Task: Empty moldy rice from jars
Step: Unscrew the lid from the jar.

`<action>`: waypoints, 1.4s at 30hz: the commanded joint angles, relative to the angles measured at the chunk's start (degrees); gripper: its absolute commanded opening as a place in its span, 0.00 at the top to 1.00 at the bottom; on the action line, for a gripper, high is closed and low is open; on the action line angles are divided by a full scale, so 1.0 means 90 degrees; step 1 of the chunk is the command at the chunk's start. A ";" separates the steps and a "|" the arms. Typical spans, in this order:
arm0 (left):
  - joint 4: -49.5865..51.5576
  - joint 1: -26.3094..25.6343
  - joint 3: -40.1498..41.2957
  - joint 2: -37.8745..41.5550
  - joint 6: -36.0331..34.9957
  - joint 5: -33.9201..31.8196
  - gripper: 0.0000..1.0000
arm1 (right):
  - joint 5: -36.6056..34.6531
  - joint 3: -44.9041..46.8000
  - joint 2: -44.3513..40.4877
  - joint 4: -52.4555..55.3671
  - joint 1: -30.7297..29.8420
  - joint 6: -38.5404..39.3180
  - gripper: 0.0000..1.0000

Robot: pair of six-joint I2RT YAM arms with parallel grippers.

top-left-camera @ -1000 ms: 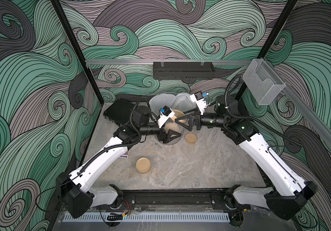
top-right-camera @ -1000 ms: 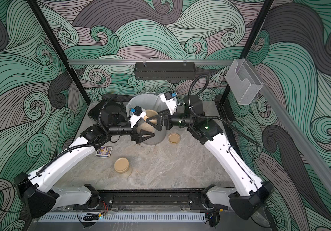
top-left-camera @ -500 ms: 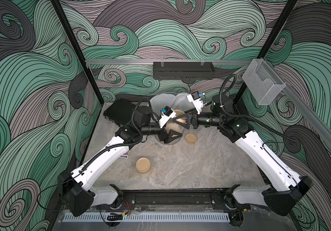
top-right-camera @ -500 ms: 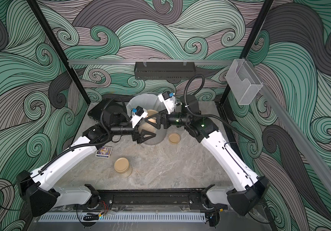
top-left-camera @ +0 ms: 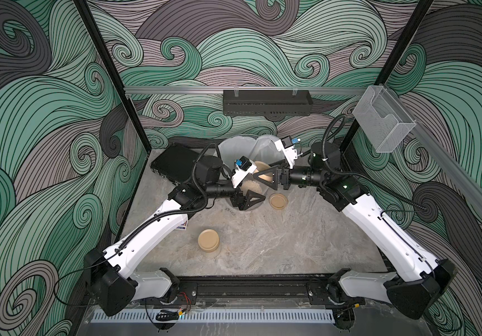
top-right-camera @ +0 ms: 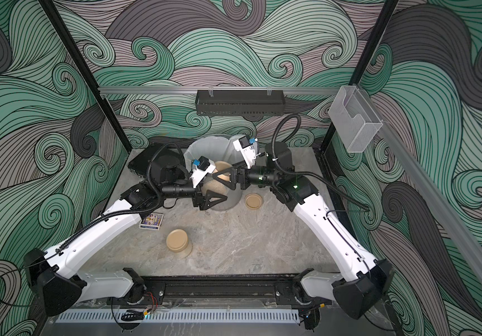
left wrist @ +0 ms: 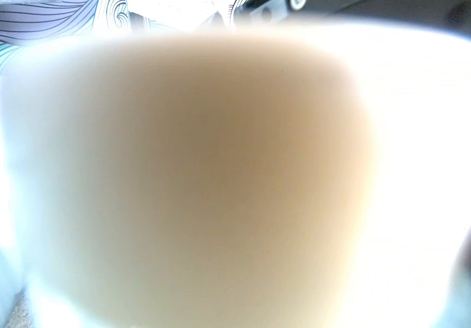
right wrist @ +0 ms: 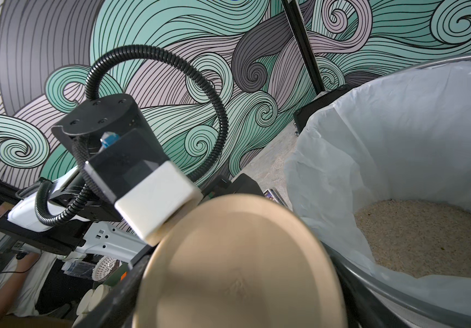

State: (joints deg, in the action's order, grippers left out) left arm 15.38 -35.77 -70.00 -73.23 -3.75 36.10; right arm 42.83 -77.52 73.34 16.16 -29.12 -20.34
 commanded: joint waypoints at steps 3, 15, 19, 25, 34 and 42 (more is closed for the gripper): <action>-0.0615 0.0077 -0.0203 0.0415 0.0182 0.0676 0.82 | 0.0796 0.0398 -0.0286 -0.0996 0.0380 -0.0295 0.29; -0.0730 0.0088 -0.0296 0.0198 0.0421 0.1595 0.88 | 0.2015 0.0406 -0.0176 -0.1345 0.0433 -0.0073 0.27; -0.0683 0.0087 -0.0384 0.0087 0.0520 0.2097 0.89 | 0.2402 0.0215 -0.0076 -0.1202 0.0431 0.0238 0.26; -0.0711 0.0082 -0.0421 0.0082 0.0590 0.2438 0.90 | 0.2822 -0.0103 0.0142 -0.1170 0.0436 0.0483 0.25; -0.0898 0.0075 -0.0410 0.0090 0.0802 0.2684 0.90 | 0.3718 -0.0739 0.0631 -0.1388 0.0433 0.0531 0.23; -0.0979 0.0059 -0.0374 0.0114 0.0910 0.2730 0.91 | 0.3825 -0.1049 0.0860 -0.1541 0.0453 0.0536 0.22</action>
State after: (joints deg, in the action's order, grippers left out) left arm 9.39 -34.13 -70.43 -73.28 4.51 57.19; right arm 75.94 -84.53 80.68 6.42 -24.51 -15.62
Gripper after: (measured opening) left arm 0.861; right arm 0.819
